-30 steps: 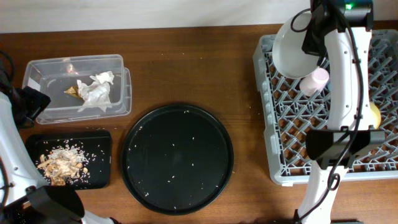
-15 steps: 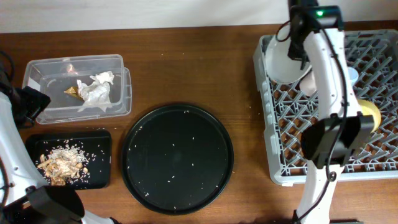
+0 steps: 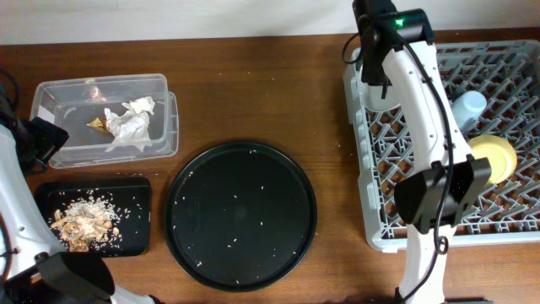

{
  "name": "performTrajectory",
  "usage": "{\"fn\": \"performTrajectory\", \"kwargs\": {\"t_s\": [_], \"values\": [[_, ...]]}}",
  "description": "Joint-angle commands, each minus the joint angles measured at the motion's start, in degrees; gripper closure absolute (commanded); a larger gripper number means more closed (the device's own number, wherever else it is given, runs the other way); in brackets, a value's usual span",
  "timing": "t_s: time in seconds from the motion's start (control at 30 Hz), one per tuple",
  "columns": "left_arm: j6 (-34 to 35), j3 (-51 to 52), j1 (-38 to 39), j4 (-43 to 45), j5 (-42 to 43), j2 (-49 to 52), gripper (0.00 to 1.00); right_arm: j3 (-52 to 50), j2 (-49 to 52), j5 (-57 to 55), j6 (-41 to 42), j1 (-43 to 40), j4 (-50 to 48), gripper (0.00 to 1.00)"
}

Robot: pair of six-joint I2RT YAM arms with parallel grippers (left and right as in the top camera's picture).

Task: Sort waste into correct bins and load items into the dishwasher rack
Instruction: 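Carry the plate right to the rack's back-left corner, then lower the plate upright into the rack slots and open the right gripper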

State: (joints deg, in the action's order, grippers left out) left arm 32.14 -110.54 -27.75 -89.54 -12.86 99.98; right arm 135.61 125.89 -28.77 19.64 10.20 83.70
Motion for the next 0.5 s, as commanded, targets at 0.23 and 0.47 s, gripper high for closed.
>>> {"fn": "performTrajectory", "kwargs": {"t_s": [0.23,0.47], "values": [[-0.70,-0.90,-0.28,0.07,0.00,0.02,0.01,1.70,-6.12,8.28,0.81,-8.09,-1.01,0.31],[-0.70,-0.90,-0.28,0.07,0.00,0.02,0.01,1.53,-5.38,40.94,0.35,-22.69,-4.98,0.51]]}}
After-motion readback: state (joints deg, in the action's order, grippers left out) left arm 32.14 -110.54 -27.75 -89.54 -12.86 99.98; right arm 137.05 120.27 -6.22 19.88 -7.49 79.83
